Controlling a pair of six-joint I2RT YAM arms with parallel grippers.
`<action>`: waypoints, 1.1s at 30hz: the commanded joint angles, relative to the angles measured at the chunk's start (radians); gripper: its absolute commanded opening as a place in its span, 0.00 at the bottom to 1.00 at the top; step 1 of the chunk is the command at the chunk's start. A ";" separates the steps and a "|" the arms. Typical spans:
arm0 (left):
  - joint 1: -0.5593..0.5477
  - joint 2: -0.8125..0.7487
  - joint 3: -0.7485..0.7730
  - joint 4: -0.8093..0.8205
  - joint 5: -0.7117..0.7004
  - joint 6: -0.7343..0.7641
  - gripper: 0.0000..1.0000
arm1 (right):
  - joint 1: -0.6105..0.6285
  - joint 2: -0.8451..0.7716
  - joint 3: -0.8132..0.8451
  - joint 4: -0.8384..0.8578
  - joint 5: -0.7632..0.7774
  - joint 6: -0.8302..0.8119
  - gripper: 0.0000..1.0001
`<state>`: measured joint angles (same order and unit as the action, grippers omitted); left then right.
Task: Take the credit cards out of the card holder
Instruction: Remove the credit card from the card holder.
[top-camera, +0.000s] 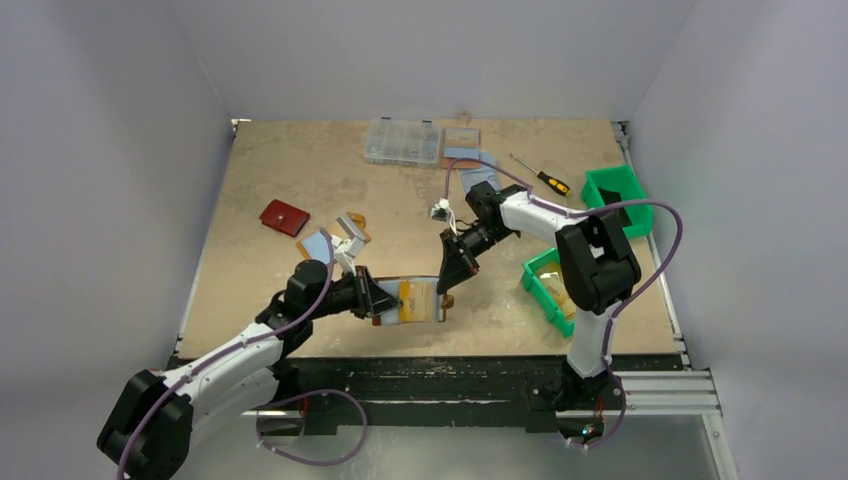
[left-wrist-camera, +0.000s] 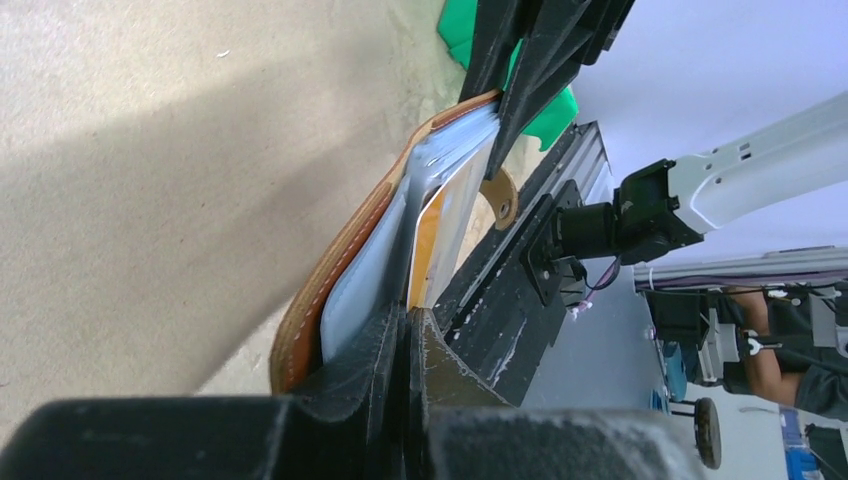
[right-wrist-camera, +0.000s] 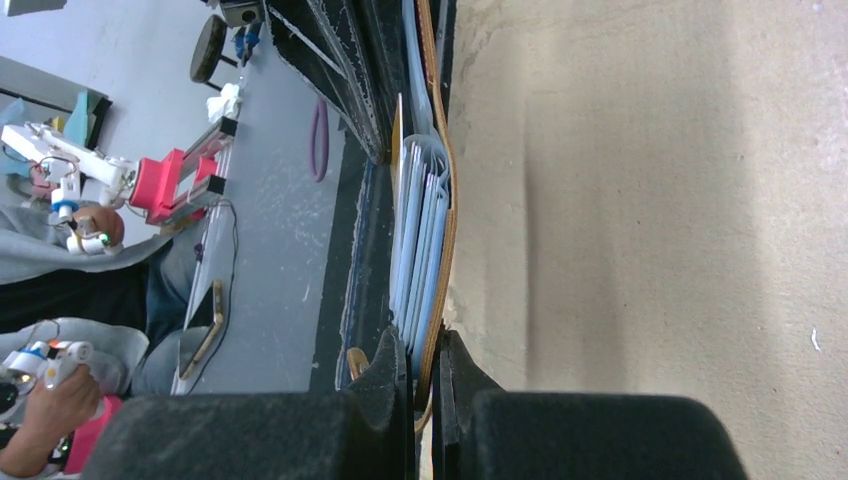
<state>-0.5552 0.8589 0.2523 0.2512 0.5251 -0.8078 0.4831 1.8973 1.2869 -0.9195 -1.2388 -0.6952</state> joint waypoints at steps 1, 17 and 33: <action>0.009 0.034 -0.047 0.158 -0.008 -0.066 0.00 | -0.004 0.022 0.035 0.018 0.030 0.000 0.00; 0.012 0.014 -0.045 -0.046 -0.162 0.022 0.00 | -0.009 0.130 0.061 0.005 0.109 0.005 0.00; 0.014 -0.085 -0.001 -0.100 -0.174 0.046 0.00 | -0.031 0.143 0.059 0.077 0.221 0.109 0.26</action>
<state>-0.5495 0.8070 0.2047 0.1226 0.3397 -0.7879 0.4633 2.0579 1.3205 -0.8932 -1.0966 -0.6178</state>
